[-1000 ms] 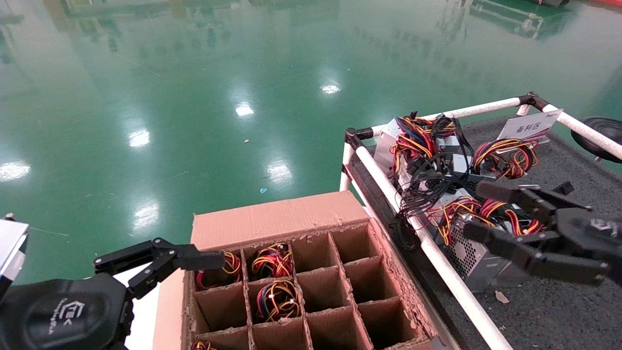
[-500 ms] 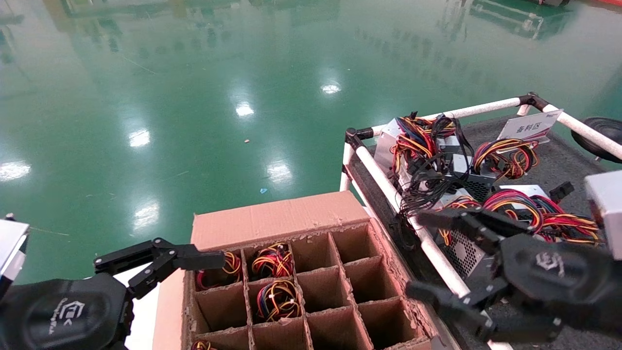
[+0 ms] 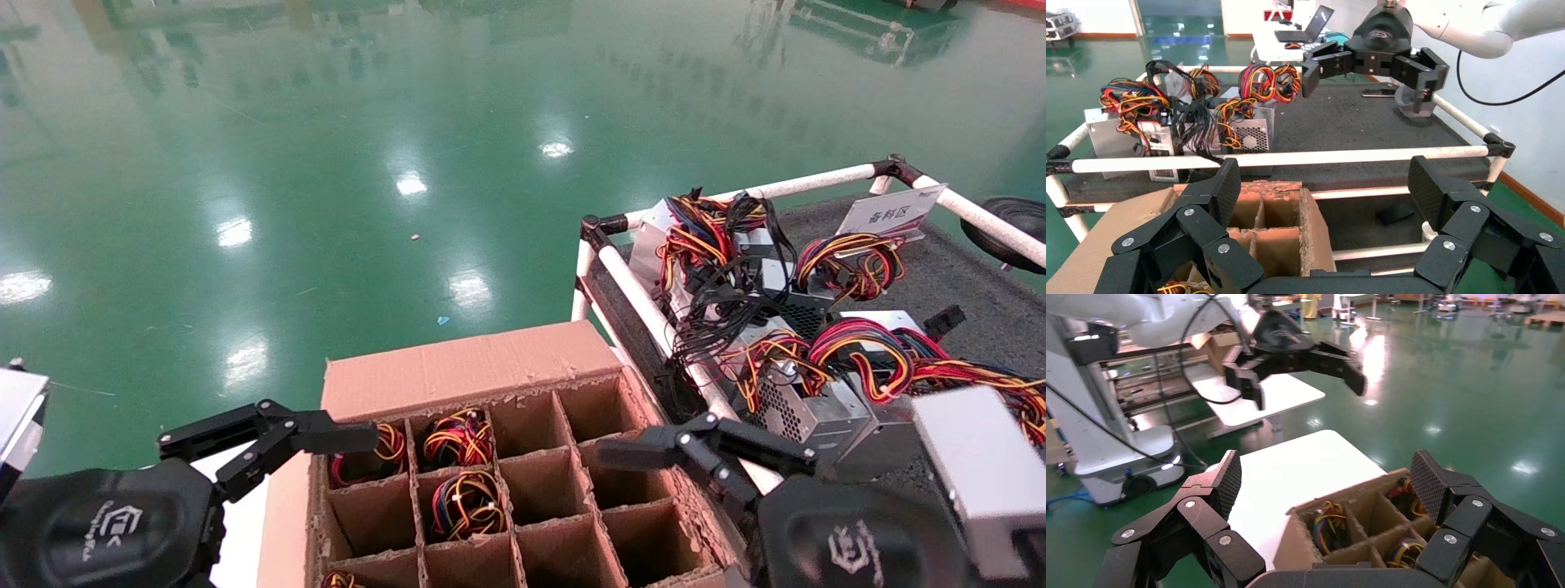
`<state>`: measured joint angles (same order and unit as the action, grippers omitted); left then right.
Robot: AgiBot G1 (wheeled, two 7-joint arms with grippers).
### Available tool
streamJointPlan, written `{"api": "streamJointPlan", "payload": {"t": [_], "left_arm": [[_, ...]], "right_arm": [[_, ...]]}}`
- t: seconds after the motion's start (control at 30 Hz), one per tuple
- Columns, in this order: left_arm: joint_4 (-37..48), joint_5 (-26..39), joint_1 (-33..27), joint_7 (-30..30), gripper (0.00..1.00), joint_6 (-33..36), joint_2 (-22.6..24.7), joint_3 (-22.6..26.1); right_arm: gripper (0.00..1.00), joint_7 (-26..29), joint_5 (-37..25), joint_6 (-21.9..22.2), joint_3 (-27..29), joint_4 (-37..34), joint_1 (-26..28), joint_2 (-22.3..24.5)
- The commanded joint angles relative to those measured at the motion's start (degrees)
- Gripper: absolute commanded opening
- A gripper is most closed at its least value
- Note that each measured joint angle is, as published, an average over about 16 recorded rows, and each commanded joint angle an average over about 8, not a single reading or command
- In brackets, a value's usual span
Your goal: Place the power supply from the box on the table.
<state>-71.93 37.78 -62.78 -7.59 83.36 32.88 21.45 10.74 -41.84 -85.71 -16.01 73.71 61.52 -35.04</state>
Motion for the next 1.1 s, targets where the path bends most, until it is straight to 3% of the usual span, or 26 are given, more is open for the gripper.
{"api": "streamJointPlan", "payload": {"t": [0.03, 1.1], "left_arm": [[0.0, 0.0, 0.0, 0.0, 1.00, 0.0, 0.0, 0.0], [0.0, 0.0, 0.0, 0.0, 1.00, 0.0, 0.0, 0.0]], "right_arm": [[1.00, 0.0, -0.1, 0.0, 0.1, 1.4, -0.3, -0.2], [1.00, 0.0, -0.1, 0.0, 0.0, 0.0, 0.0, 0.0]]}}
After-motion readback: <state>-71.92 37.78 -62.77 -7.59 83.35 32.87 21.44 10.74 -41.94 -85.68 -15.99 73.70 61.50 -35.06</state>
